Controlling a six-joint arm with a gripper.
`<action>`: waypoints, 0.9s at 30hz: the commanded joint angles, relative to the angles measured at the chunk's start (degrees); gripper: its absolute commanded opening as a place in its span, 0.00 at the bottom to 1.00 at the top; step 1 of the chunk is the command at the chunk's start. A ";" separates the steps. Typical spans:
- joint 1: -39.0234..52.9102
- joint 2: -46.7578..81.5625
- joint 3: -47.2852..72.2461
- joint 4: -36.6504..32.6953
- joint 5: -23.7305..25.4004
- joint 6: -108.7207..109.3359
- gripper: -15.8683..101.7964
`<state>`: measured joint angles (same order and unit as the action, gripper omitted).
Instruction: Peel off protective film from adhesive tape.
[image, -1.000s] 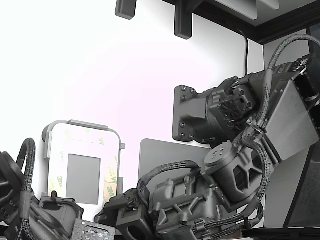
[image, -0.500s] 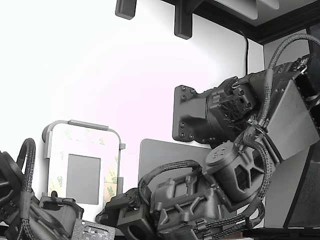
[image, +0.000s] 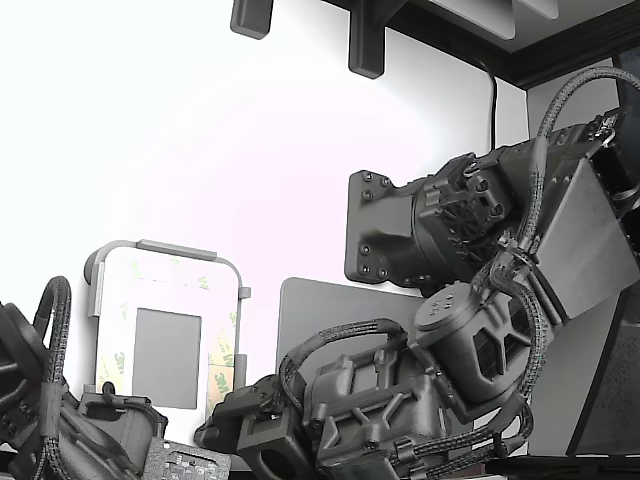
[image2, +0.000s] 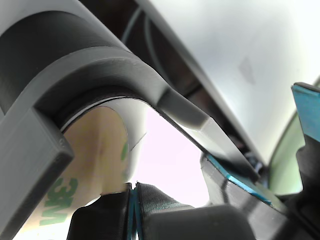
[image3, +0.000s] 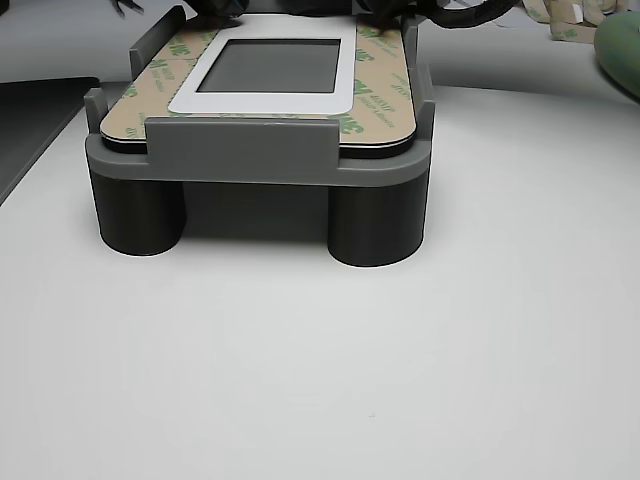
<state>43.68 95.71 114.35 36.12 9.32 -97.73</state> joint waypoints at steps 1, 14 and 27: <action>-0.44 1.76 -1.41 0.00 -0.09 -0.18 0.04; -0.88 2.20 0.62 -0.88 -0.26 -0.97 0.04; -1.76 2.02 1.49 -1.76 -0.70 -1.67 0.04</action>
<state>43.07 96.68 116.46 34.45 8.70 -99.23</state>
